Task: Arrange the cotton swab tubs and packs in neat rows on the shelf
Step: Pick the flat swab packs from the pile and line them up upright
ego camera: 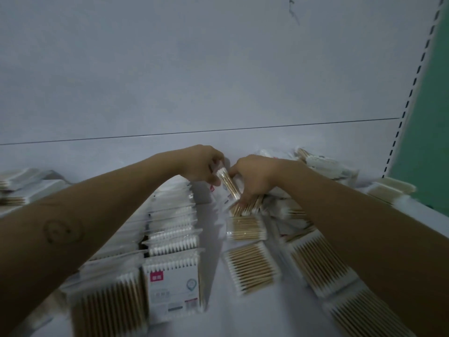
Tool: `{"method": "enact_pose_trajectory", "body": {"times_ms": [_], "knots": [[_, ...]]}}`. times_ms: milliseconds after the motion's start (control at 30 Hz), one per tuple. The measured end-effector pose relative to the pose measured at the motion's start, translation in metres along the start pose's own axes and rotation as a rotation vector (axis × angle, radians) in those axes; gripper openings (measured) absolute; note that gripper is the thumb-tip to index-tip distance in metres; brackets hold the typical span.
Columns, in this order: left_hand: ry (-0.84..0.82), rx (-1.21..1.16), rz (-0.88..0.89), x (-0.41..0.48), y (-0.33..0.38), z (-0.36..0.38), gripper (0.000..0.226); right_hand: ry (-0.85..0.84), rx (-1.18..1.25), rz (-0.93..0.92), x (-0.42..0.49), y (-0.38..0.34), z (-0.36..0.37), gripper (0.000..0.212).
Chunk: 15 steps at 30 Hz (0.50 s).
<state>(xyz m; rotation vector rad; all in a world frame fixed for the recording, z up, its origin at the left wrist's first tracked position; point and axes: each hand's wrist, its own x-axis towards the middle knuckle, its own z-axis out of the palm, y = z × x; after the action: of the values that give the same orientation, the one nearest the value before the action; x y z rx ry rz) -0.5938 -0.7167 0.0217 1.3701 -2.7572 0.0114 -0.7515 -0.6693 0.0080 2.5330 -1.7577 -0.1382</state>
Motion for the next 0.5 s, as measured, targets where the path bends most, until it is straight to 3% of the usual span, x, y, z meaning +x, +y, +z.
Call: {"method": "enact_pose_trajectory", "body": {"times_ms": [133, 333, 500], "knots": [[-0.036, 0.042, 0.01, 0.002, -0.006, -0.001, 0.022, 0.032, -0.043, 0.028, 0.002, -0.003, 0.001, 0.073], [-0.129, 0.206, 0.04, 0.005, -0.004, -0.003, 0.03, -0.01, -0.195, 0.064, 0.006, -0.005, 0.005, 0.049], [-0.167, 0.251, -0.015, 0.012, 0.0, -0.001, 0.03, 0.071, -0.343, 0.037, 0.007, -0.012, 0.012, 0.039]]}}
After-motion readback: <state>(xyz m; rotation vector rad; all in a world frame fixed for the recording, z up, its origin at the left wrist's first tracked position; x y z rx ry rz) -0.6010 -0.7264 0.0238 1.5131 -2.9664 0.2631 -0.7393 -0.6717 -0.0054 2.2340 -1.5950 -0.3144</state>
